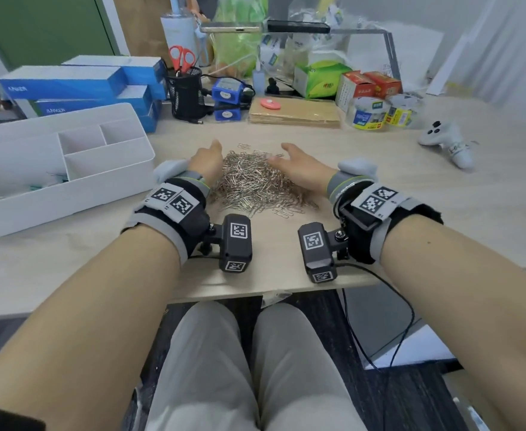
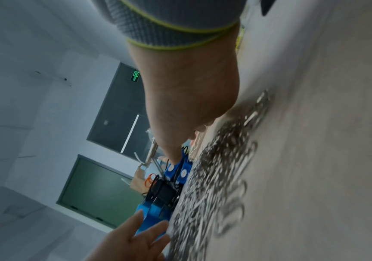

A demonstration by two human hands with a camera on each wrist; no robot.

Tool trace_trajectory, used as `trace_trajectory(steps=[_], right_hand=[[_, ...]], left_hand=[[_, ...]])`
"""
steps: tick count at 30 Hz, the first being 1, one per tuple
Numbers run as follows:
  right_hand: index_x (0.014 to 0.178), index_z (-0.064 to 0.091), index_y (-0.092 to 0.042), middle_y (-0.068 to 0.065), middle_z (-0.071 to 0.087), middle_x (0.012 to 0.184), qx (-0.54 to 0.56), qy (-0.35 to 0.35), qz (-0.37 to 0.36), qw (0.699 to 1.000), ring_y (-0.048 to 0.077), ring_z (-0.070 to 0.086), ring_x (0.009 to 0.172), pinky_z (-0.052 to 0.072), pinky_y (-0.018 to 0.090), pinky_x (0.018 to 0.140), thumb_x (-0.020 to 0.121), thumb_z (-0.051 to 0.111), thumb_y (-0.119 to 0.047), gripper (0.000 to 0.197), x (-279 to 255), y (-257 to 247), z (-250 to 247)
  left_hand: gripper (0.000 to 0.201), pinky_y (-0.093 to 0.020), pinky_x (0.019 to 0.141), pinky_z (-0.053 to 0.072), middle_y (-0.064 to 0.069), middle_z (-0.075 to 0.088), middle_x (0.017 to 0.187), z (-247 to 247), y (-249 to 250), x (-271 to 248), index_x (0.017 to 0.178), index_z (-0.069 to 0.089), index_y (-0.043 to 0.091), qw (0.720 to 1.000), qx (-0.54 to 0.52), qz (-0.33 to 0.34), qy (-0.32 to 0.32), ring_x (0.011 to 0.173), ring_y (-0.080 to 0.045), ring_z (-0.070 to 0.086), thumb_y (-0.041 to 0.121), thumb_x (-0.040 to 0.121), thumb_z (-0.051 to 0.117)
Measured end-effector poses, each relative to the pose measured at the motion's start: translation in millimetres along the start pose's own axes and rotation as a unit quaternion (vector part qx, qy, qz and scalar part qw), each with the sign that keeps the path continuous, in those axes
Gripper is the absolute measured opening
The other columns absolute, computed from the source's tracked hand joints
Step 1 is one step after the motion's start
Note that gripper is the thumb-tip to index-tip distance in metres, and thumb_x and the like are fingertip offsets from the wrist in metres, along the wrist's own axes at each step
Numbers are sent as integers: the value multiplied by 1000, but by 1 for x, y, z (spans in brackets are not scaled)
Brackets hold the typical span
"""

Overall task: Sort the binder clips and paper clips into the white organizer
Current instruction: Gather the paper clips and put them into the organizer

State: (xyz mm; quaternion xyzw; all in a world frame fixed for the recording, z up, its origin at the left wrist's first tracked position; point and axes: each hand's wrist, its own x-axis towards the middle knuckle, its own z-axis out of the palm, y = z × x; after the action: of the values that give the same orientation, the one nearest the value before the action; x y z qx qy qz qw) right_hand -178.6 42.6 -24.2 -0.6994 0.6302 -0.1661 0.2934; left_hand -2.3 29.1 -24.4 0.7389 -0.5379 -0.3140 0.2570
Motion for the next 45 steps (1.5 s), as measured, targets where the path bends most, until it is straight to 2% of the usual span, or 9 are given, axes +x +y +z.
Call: trace_trajectory(steps=[6,9,13,16,23,28,39,42,45], right_hand=[[152,9,-9,8,10,160,-87,-63,11,994,24,10,149,6,44,121,97,29,-54,74,13,-1,-8],[151,14,-12,7,9,161,-114,-94,-18,989,21,6,149,2,41,122,97,29,-54,71,16,-9,-3],[151,21,-14,3,20,159,-23,-89,-28,995,20,20,146,14,31,117,96,34,-54,69,19,-4,-1],[150,23,-16,1,25,157,18,-74,-22,997,18,26,144,18,31,116,94,36,-56,70,22,-1,-1],[145,34,-8,6,36,152,57,-14,-21,998,20,35,139,25,24,109,100,39,-39,55,24,3,-7],[147,30,-8,6,32,154,79,-37,-18,996,19,32,140,23,24,112,100,40,-34,55,26,5,-10],[149,27,-12,5,29,155,125,-44,-6,991,21,29,142,23,30,112,99,40,-38,58,29,5,-7],[148,28,-13,4,28,155,104,-46,-3,994,21,29,142,25,26,108,100,38,-38,56,28,3,-9],[148,28,-13,3,27,156,92,-48,-5,995,22,28,143,24,28,110,100,36,-38,55,28,1,-9]], left_hand=[[55,-41,119,15,-22,27,153,11,8,-10,149,23,3,998,10,-5,-61,142,-34,26,34,104,12],[61,-43,119,18,-17,28,154,16,18,-11,148,27,8,996,-14,12,-85,142,-32,29,46,102,15],[63,-37,117,23,-18,31,153,9,31,3,146,28,-3,995,-72,-5,-65,141,-30,32,42,103,15],[64,-35,116,25,-17,31,153,-2,42,10,147,28,1,998,-41,-4,-50,141,-29,32,44,103,12],[66,-34,119,14,-12,31,154,11,60,19,147,31,3,994,13,33,-107,144,-27,26,46,102,9],[68,-35,118,14,-14,32,154,19,55,25,146,34,3,990,69,51,-109,143,-28,28,48,101,10],[67,-36,112,22,-6,47,145,11,40,8,131,57,10,973,38,122,-192,138,-24,37,48,101,10],[58,-28,104,30,-9,56,136,3,38,3,131,56,7,983,-47,129,-120,131,-22,45,39,104,16],[49,-25,103,36,-13,48,142,-10,29,6,136,48,3,991,-91,97,1,133,-26,43,28,104,23]])
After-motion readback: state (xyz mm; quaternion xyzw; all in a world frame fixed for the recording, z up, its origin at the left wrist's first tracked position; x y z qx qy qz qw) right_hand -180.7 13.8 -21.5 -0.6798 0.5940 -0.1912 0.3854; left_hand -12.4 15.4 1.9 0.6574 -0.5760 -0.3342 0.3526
